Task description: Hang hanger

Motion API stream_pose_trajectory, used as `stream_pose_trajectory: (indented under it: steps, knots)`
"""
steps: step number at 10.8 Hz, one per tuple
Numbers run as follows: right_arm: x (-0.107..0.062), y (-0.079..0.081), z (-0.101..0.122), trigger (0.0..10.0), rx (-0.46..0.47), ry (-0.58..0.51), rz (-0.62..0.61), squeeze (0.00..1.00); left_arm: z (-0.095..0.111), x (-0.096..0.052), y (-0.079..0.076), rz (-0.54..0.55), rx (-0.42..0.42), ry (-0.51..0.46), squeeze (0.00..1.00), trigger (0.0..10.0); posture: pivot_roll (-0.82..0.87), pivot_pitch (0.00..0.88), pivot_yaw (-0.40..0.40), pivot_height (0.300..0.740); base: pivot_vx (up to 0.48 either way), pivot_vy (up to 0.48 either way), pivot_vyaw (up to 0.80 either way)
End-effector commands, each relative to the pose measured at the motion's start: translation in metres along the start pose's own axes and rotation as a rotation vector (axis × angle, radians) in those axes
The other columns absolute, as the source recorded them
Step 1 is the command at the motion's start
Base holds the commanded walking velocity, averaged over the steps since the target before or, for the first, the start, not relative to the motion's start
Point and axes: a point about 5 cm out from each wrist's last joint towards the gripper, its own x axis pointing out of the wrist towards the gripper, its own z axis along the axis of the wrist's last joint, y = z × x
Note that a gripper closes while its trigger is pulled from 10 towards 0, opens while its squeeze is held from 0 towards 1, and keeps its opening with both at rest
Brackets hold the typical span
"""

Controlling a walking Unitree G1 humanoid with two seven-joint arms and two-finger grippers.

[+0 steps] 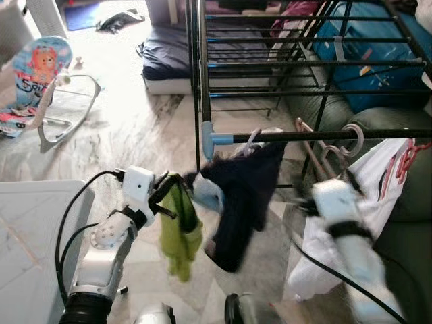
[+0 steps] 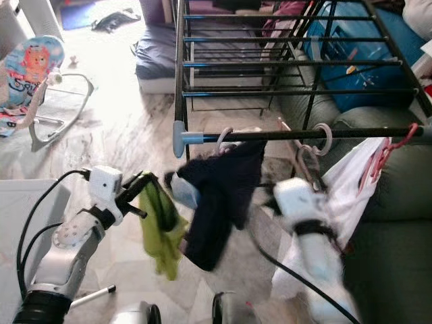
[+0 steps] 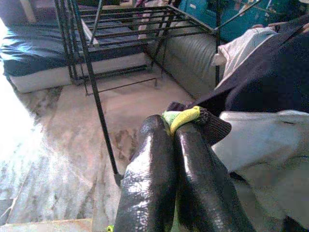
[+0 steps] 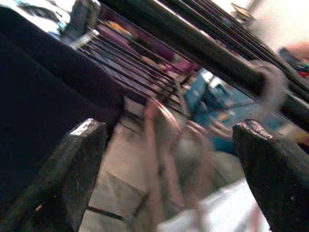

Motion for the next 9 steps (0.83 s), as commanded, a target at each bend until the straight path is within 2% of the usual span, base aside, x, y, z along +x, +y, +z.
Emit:
stream_pose_trajectory:
  steps: [1, 2, 6, 7, 9]
  knots:
    - [-0.002, -0.011, -0.003, 10.0, -0.008, 0.028, -0.049, 0.0, 0.0, 0.0, -0.001, -0.008, 0.011, 0.005, 0.0, 10.0, -0.08, 0.089, -0.02, 0.74, 0.0, 0.0, 0.0]
    - [-0.001, -0.012, -0.015, 10.0, 0.042, 0.095, -0.058, 0.0, -0.002, 0.0, -0.002, -0.014, 0.011, 0.012, 0.0, 10.0, -0.09, 0.085, -0.013, 0.74, 0.0, 0.0, 0.0]
    - [0.023, 0.009, -0.014, 10.0, 0.137, 0.124, 0.022, 0.0, 0.002, 0.006, -0.002, -0.02, 0.022, 0.009, 0.0, 10.0, -0.08, 0.089, 0.001, 0.74, 0.0, 0.0, 0.0]
    - [0.021, 0.014, -0.021, 10.0, 0.205, 0.185, 0.031, 0.0, 0.001, 0.004, -0.001, -0.017, 0.021, 0.011, 0.0, 10.0, -0.07, 0.094, -0.004, 0.74, 0.0, 0.0, 0.0]
    - [0.018, 0.01, -0.025, 10.0, 0.215, 0.218, -0.004, 0.0, -0.002, 0.001, -0.003, -0.016, 0.015, 0.017, 0.0, 10.0, -0.07, 0.097, -0.007, 0.74, 0.0, 0.0, 0.0]
